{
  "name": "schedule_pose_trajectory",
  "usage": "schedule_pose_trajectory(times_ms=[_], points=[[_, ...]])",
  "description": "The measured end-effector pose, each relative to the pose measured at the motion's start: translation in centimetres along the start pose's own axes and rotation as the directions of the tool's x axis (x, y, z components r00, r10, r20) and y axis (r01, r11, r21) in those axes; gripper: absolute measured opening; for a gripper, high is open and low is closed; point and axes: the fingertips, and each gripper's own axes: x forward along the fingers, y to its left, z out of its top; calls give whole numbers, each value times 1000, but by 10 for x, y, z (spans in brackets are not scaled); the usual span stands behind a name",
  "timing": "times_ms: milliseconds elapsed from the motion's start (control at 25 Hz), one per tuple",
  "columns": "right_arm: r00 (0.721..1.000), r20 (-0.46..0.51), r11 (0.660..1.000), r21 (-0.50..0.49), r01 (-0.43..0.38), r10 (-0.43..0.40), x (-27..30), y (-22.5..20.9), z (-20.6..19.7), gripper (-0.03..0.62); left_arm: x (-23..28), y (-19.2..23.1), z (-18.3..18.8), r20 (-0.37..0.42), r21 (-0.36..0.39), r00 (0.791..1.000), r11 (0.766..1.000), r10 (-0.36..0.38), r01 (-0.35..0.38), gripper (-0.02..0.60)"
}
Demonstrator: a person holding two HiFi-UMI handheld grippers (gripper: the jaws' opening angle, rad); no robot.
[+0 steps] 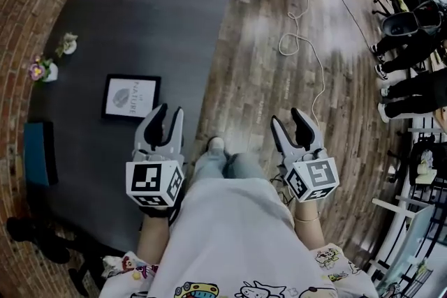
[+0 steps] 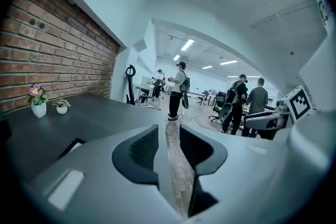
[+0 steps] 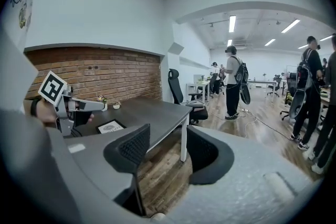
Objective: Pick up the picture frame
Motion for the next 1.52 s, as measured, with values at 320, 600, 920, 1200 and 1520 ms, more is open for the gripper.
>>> schedule_pose_trajectory(times_ms=[320, 600, 920, 1200, 1520], points=[[988, -8, 984, -81, -157, 157, 56, 29, 26, 234, -22, 43, -2, 36, -75, 986, 984, 163, -160, 135], [940, -31, 928, -154, -340, 340, 123, 58, 55, 242, -36, 79, 3, 54, -146, 934, 929, 352, -341, 140], [816, -93, 785, -231, -575, 570, 209, 109, 81, 250, -53, 123, 2, 45, -219, 810, 797, 584, -563, 144], [645, -153, 587, -298, -753, 749, 277, 157, 115, 250, -60, 152, 17, 46, -285, 630, 615, 775, -735, 146], [419, -243, 336, -318, -887, 875, 316, 205, 123, 250, -75, 151, 10, -4, -355, 404, 377, 915, -856, 146]])
